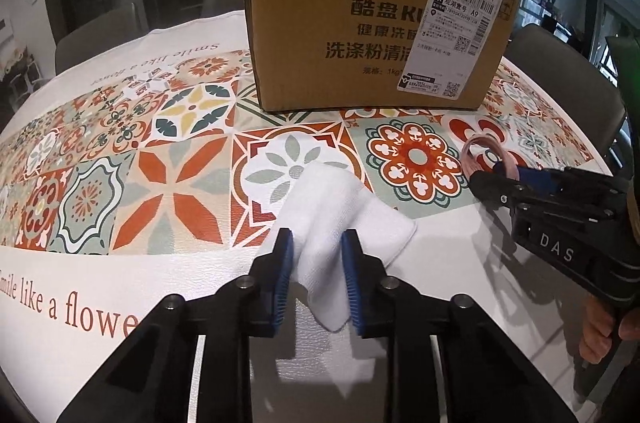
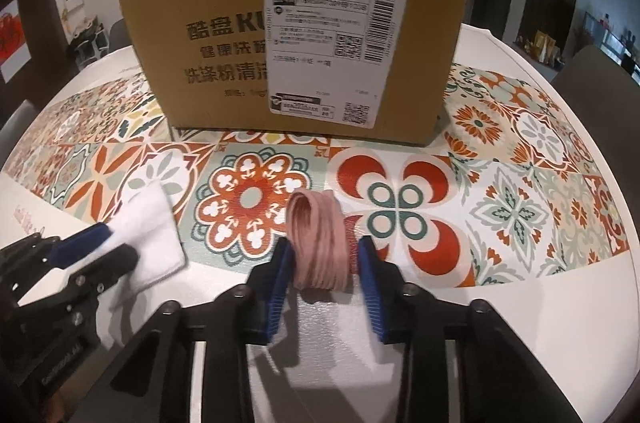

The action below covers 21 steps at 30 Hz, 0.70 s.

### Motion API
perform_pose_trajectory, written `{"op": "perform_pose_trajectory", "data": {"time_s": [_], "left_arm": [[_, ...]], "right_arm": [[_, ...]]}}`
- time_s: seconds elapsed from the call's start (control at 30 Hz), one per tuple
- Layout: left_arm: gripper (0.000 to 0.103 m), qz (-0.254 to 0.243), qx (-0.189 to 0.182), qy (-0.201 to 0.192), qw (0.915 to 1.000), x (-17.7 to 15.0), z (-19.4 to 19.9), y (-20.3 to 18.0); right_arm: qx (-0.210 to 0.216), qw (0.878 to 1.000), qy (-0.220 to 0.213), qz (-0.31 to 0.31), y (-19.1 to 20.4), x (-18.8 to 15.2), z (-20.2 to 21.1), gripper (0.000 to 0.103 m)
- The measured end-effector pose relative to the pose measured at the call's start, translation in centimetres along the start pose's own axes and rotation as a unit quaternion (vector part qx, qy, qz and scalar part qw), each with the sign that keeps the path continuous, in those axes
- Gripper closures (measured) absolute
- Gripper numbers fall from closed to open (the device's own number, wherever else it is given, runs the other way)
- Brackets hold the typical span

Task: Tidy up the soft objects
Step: 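Close left tool on the white cloth while right tool grips the pink hair tie, then lift the cloth with left tool while right tool carries the hair tie over the box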

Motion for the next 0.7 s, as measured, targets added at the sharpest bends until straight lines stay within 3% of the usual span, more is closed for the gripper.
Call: {"op": "perform_pose_trajectory", "data": {"time_s": [0.07,0.17,0.33,0.7], "left_arm": [[0.090,0.004,-0.006,0.000,1.0000,0.0,0.0,0.0],[0.094,0.008,-0.014,0.002,0.9999,0.1,0.0,0.0],[0.095,0.017,-0.036,0.007,0.9992,-0.1,0.3,-0.3],[0.095,0.017,-0.046,-0.021,0.9986,0.3,3.1,-1.1]], "right_arm": [[0.004,1.000,0.002,0.001,0.3,-0.1,0.0,0.079],[0.012,1.000,0.006,-0.003,0.5,-0.3,0.1,0.082],[0.019,1.000,0.005,-0.006,0.7,-0.6,0.7,0.085],[0.027,0.999,-0.011,-0.013,0.9,-0.9,3.0,0.087]]}}
Point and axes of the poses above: each gripper's, at about its wrist camera, not at the fingertips, and z roughly against the way its jaws point, y to its left, x to its top, the point moved 10 cm from there along -z, roughly the way its jaws point, and after that the axes turned 13 degrees about y, right-handed, at the moved point
